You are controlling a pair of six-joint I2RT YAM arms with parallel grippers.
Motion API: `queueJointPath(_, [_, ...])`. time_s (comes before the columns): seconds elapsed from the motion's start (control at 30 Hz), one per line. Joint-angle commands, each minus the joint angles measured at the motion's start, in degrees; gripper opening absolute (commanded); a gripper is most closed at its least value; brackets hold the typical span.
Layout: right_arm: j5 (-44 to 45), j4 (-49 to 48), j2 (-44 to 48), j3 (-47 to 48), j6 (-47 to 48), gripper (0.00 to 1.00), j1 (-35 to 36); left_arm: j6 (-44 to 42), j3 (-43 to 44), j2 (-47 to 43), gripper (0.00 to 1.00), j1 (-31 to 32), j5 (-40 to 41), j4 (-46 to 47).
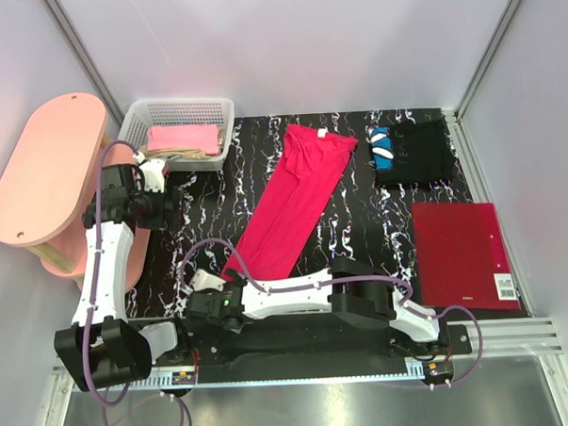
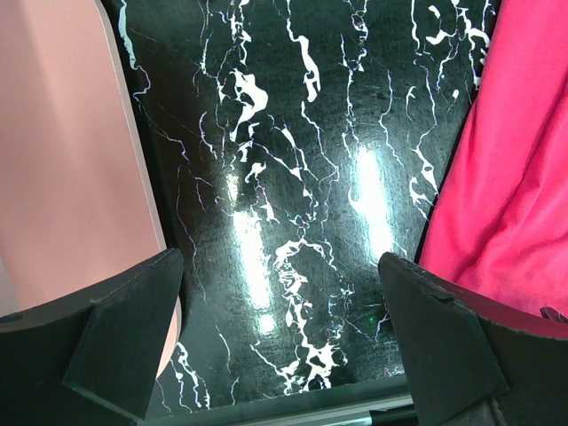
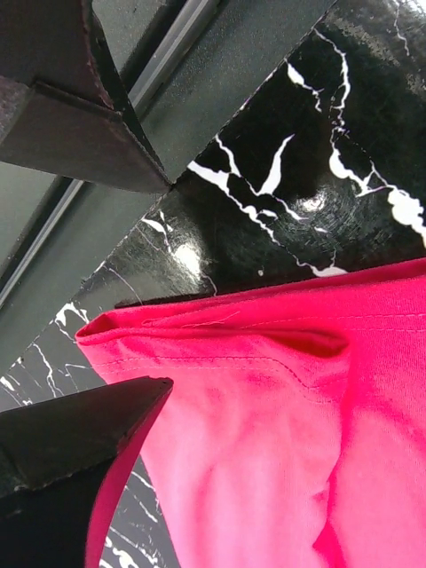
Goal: Fold and stack the t-shirts
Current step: Grab the bottom of the folded rectangular tshirt with right arm
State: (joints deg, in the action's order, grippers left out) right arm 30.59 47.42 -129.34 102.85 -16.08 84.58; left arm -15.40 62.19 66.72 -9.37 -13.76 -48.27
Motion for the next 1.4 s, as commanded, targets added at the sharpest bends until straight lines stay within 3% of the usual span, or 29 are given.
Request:
queueJointPath(0.0, [1.8, -3.5, 0.0, 1.6, 0.5, 0.89, -3.7, -0.5, -0.9, 0.4, 0.99, -0.2, -1.8, 3.0])
queueJointPath(0.83, [5.0, -3.5, 0.1, 3.7, 3.9, 0.88, -6.9, -1.6, -2.8, 0.2, 0.99, -0.2, -2.2, 3.4])
queueJointPath(1.37, [2.5, -3.4, 0.0, 5.2, 3.7, 0.87, -8.0, -2.3, -3.0, -0.1, 0.99, -0.2, -1.8, 3.4])
